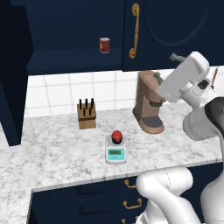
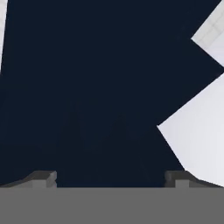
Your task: Pick the jam and place it on the digital scale for weighing, and close the cabinet.
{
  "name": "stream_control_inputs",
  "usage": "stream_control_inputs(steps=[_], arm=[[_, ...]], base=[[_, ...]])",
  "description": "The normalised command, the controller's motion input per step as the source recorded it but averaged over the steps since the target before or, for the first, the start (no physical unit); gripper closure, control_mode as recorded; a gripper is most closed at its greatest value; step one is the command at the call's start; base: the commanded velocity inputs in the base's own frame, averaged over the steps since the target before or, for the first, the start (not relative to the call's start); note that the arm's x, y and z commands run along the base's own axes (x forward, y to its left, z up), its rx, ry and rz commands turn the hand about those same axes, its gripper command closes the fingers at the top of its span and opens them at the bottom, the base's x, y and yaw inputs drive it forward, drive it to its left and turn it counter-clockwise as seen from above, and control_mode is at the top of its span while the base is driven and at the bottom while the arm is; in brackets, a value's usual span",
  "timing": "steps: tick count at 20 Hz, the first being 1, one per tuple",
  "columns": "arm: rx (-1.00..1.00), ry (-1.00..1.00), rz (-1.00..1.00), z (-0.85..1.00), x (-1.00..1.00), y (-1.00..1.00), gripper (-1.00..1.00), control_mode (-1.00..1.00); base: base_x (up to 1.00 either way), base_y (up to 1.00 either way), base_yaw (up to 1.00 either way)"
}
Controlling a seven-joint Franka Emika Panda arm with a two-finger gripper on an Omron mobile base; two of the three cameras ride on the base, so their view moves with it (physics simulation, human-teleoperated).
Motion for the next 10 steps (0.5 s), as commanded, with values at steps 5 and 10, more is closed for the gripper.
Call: stream_control_inputs(steps=[5, 10], arm=[[-0.04, -0.32, 0.00, 0.00, -0.96, 0.87, -1.00, -1.00], [0.03, 0.05, -0.06, 0.00, -1.00, 0.43, -1.00, -1.00]], base=[[0.00, 0.00, 0.00], [0.00, 0.00, 0.00]])
